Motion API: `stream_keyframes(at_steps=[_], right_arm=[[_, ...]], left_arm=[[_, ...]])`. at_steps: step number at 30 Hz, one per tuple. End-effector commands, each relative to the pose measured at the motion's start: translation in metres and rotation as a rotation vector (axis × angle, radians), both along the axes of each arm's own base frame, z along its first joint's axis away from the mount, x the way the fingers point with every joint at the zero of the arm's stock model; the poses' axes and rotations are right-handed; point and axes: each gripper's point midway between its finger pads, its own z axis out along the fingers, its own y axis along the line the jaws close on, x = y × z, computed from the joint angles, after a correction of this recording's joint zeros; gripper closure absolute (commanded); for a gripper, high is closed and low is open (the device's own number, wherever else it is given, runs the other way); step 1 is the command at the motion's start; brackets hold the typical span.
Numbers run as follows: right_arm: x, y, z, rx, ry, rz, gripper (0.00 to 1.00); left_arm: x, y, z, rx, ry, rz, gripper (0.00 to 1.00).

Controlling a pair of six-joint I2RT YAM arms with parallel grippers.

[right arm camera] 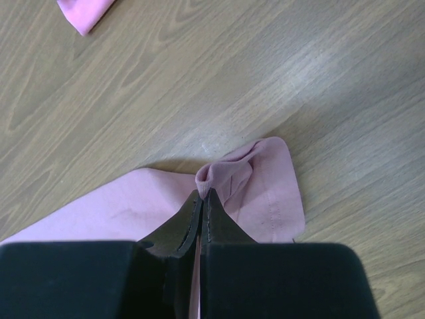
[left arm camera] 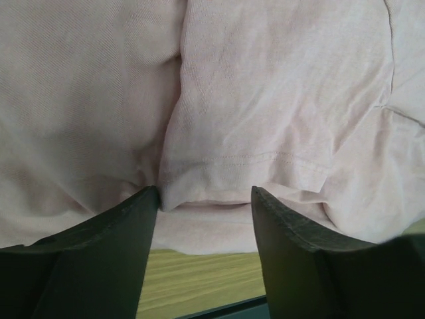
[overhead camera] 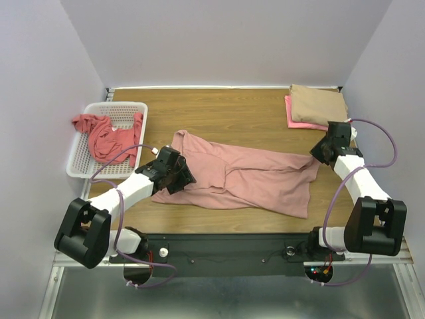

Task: Fold and stack the t-shirts
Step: Flatten the tshirt out

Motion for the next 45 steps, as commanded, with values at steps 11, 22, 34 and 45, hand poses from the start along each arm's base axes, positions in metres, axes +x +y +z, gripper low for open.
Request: stream_keyframes(at_steps=[11,22,34,45], right_arm=[[0.006,-0.004,0.017,-0.031,-0.07,0.001,1.0],[0.006,-0.005,0.02,-0.038,-0.078,-0.004,1.0],[0.009,0.018,0.152,-0.033,-0.412,0.133,1.0],[-0.073,0.024,0.396,-0.154,-0.935,0.126,1.0]], left_arm=[[-0.003,0.005,-0.016,0.046,0.037,0.031,0.49],[0.006,0.011,-0.004,0.086,-0.002,0.048,1.0],[0.056,0.033,0.251,0.008,-0.63,0.16,1.0],[-0.018,0.102,0.508,-0.097,-1.153,0.288,1.0]])
